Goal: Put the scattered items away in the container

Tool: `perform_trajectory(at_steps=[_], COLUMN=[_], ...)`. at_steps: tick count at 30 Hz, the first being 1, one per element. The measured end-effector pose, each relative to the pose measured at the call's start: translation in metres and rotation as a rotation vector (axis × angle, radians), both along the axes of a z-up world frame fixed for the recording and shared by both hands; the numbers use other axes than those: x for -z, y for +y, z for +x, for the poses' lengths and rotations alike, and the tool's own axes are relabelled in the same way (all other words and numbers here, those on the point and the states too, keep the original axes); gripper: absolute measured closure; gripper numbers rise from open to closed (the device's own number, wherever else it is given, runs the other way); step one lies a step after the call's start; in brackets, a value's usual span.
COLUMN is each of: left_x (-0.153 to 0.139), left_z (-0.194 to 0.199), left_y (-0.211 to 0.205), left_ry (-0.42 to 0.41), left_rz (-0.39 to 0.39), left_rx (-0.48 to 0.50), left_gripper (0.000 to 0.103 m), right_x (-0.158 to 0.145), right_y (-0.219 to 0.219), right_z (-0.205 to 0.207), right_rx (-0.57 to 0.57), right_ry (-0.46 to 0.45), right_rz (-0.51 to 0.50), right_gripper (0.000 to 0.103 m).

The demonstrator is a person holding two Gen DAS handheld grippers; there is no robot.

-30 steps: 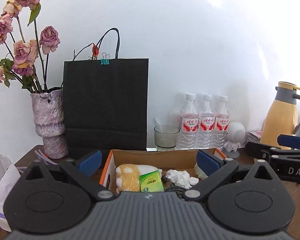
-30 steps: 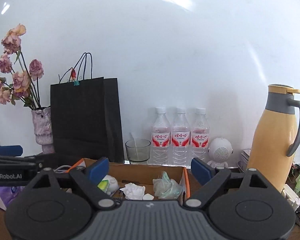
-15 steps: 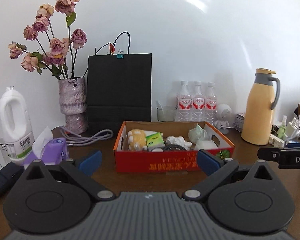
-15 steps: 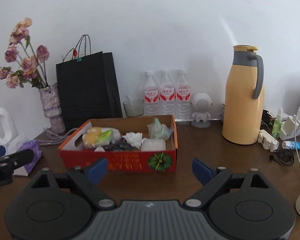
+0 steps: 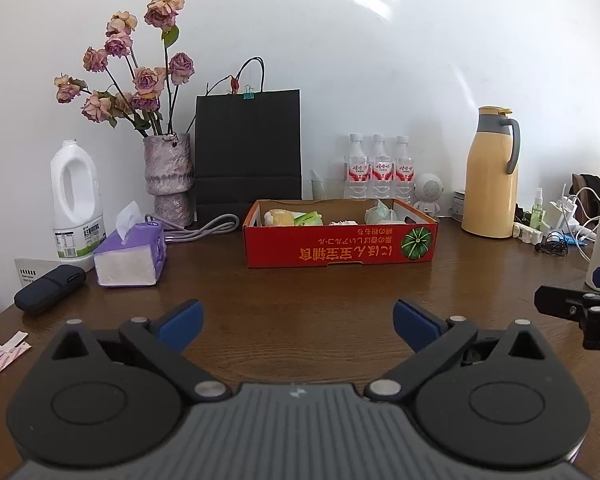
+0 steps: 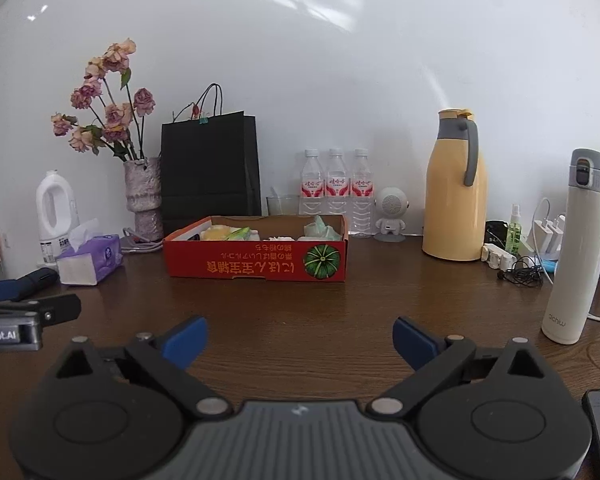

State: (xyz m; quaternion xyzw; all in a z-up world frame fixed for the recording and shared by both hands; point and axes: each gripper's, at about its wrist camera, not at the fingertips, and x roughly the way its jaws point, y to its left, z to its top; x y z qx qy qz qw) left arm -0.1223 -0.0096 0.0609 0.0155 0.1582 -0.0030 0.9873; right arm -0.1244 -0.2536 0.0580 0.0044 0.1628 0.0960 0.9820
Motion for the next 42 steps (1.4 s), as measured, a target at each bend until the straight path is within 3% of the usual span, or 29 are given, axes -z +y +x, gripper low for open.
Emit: perform_trajectory(at_steps=[7,14,18,25,34,42], left_x=[0.026,0.047,0.053,0.055,0.059,0.061], left_z=[0.039,0.084,0.104,0.115,0.124,0.122], left_y=[-0.004,0.004,0.009,0.012,0.010,0.007], left_ry=[0.140,0.290,0.356,0.364,0.399,0.383], left_rz=[-0.011,-0.078,-0.080,-0.021,-0.009,-0.004], left_rx=[0.001,0.002,-0.021,-0.025,-0.013,-0.015], left_gripper=[0.000,0.000,0.000,0.000,0.000,0.000], right_x=[0.028,0.049,0.053,0.054,0.061,0.063], right_y=[0.021,0.032,0.037,0.049,0.053,0.054], right_z=[0.052,0.093,0.106,0.119,0.130,0.132], right_rx=[-0.028,0.001,-0.002,-0.008,0.011,0.015], right_ry=[0.178,0.286,0.301,0.311,0.364,0.373], right_rz=[-0.017,-0.017,-0.014,-0.054,-0.076,-0.087], right_gripper=[0.002,0.002,0.002,0.002,0.001,0.000])
